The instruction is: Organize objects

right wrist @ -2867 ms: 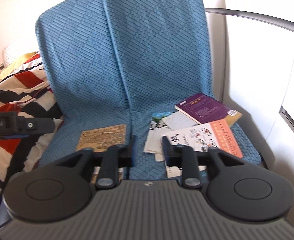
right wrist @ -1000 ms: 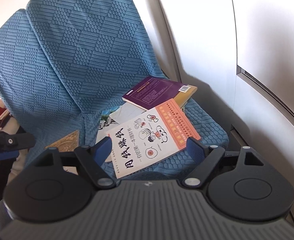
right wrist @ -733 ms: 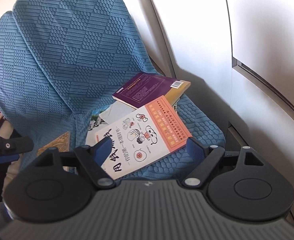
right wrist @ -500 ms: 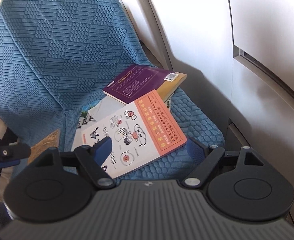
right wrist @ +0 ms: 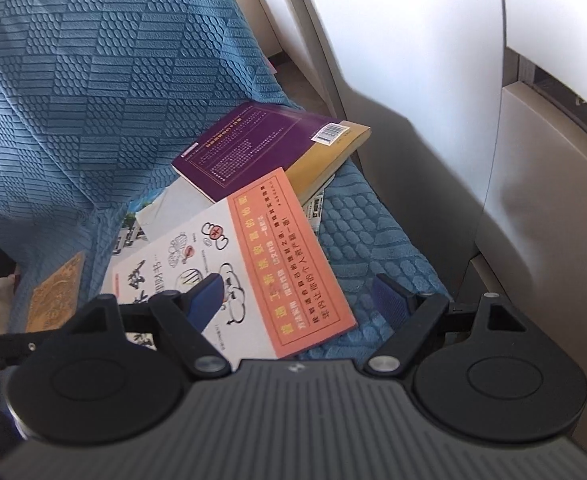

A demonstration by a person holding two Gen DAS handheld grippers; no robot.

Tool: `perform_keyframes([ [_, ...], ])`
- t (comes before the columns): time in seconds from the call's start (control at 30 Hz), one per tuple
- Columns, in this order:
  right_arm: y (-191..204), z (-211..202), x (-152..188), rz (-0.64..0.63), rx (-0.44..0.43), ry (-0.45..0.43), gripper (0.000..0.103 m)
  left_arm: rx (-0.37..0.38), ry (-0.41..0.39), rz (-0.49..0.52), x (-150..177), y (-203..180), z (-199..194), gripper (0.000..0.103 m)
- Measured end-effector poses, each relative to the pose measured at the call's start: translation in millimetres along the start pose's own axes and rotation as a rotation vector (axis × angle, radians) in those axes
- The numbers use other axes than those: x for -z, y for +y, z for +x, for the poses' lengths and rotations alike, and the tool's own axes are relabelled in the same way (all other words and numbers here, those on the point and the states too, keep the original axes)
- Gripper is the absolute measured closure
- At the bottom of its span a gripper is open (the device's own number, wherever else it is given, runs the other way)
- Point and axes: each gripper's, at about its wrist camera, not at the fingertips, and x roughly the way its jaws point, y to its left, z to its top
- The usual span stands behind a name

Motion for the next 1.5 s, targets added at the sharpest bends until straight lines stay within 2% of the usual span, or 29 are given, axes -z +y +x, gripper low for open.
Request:
perform_keyframes([
  [0.23,-7,22,-7,-0.026,-0.048,0.034,0.021,-0.013,0.040,0.000,-1,2,24,0.029],
  [0.5,-4,39,-8,-0.082,-0.111,0.019,0.022,0.010,0.078,0.010,7,-5,43,0.034],
  [0.67,-6,44,-11,-0.072,-0.149,0.011,0.022,0.007,0.073,-0.022,7,0,49,0.034],
  [0.83,-1,49,-9,-0.155,-0.151,-0.023,0.021,0.052,0.027,-0.047,10,3,50,0.027],
  [0.93,6,52,-8,-0.224,-0.139,-0.040,0.020,0.045,0.008,-0.043,12,0,50,0.026],
  [1.03,11,55,-8,-0.254,-0.143,-0.048,0.020,0.024,-0.013,-0.030,12,-5,50,0.033],
  [1.13,17,58,-10,-0.264,-0.141,-0.031,0.019,0.014,-0.033,-0.060,13,-3,49,0.038],
  [1.3,18,57,-14,-0.246,-0.148,0.004,0.019,0.010,-0.032,-0.101,12,6,45,0.058],
  [1.4,13,53,-16,-0.231,-0.186,0.026,0.020,0.033,-0.024,-0.150,10,18,42,0.063],
  [1.5,3,45,-17,-0.170,-0.265,0.047,0.021,0.034,-0.016,-0.181,7,25,38,0.063],
])
